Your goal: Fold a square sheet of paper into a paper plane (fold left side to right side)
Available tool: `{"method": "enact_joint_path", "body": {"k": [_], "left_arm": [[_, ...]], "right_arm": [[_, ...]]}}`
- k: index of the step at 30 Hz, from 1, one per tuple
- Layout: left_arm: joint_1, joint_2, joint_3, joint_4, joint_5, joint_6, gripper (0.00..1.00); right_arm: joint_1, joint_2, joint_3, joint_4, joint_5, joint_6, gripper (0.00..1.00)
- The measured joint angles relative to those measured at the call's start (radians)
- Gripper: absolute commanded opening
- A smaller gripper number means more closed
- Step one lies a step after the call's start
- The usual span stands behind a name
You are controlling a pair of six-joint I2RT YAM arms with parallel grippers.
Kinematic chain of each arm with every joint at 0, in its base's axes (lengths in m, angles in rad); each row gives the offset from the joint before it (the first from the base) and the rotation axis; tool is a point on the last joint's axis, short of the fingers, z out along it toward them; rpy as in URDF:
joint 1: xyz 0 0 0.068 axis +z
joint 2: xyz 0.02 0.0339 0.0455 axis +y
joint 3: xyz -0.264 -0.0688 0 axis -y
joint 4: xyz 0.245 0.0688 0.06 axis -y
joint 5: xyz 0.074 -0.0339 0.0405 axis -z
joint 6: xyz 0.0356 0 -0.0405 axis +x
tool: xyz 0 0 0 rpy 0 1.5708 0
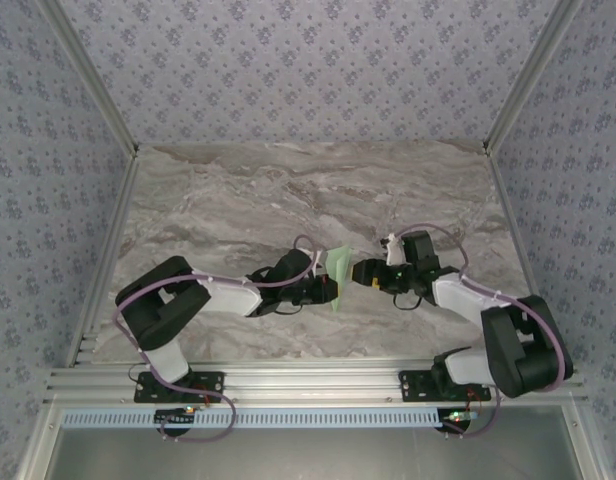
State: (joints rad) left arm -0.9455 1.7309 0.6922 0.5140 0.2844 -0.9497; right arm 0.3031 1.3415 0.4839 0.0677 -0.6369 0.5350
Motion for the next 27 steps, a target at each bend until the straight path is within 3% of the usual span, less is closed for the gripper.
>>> {"method": "enact_joint_path", "body": {"k": [16, 27], "left_arm": [[0.042, 0.136, -0.098, 0.336, 0.069, -0.198, 0.02], [0.042, 0.151, -0.108, 0.418, 0.072, -0.241, 0.02]], "right_arm": [[0.052, 0.167, 0.024, 0.169, -0.015, 0.042, 0.62], [0.056, 0.241, 0.074, 0.199, 0.006, 0.064, 0.55]]}}
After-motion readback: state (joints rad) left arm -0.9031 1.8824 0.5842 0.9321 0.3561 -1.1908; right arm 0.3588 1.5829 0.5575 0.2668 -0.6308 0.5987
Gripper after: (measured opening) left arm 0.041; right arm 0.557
